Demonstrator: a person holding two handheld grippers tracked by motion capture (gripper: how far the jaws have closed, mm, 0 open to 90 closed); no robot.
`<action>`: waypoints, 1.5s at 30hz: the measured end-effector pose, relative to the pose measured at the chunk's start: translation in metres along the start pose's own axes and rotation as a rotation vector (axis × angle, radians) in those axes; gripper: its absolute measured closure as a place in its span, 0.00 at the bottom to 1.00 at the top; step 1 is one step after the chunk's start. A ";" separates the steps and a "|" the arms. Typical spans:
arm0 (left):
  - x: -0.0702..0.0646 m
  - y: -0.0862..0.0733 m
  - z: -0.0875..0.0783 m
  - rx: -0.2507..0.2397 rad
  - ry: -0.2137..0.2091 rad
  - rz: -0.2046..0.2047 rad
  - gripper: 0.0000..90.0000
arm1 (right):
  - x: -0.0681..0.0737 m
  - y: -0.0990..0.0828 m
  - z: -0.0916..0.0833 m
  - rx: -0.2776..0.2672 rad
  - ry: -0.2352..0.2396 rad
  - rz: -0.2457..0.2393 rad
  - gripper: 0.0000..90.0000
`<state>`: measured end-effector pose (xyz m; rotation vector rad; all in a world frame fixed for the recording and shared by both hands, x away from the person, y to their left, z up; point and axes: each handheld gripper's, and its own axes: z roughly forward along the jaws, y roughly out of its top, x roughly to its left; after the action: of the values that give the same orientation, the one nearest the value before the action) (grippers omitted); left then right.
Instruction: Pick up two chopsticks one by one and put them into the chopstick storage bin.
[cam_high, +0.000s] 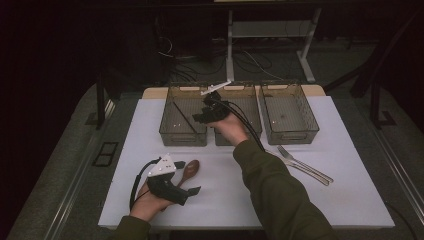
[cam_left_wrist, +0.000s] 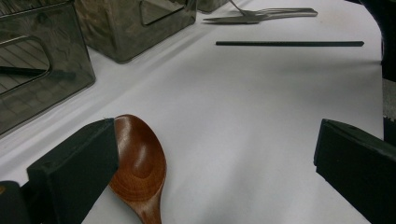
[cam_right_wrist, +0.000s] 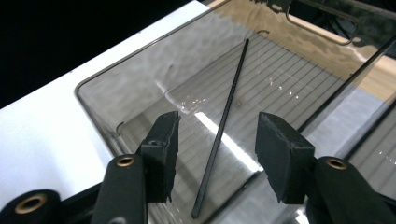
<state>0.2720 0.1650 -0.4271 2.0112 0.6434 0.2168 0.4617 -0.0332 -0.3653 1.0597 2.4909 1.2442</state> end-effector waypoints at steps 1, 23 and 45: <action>0.000 0.000 0.000 0.000 0.000 -0.001 0.00 | 0.000 -0.002 -0.008 -0.011 -0.001 -0.014 0.53; -0.002 -0.001 0.002 0.014 -0.002 -0.004 0.00 | -0.006 -0.059 -0.097 -0.031 0.061 -0.091 0.47; -0.002 -0.002 0.003 0.010 0.002 -0.010 0.00 | -0.031 -0.128 -0.158 -0.071 0.072 -0.074 0.43</action>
<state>0.2705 0.1623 -0.4306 2.0167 0.6572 0.2103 0.3493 -0.2053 -0.3653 0.9129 2.4931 1.3611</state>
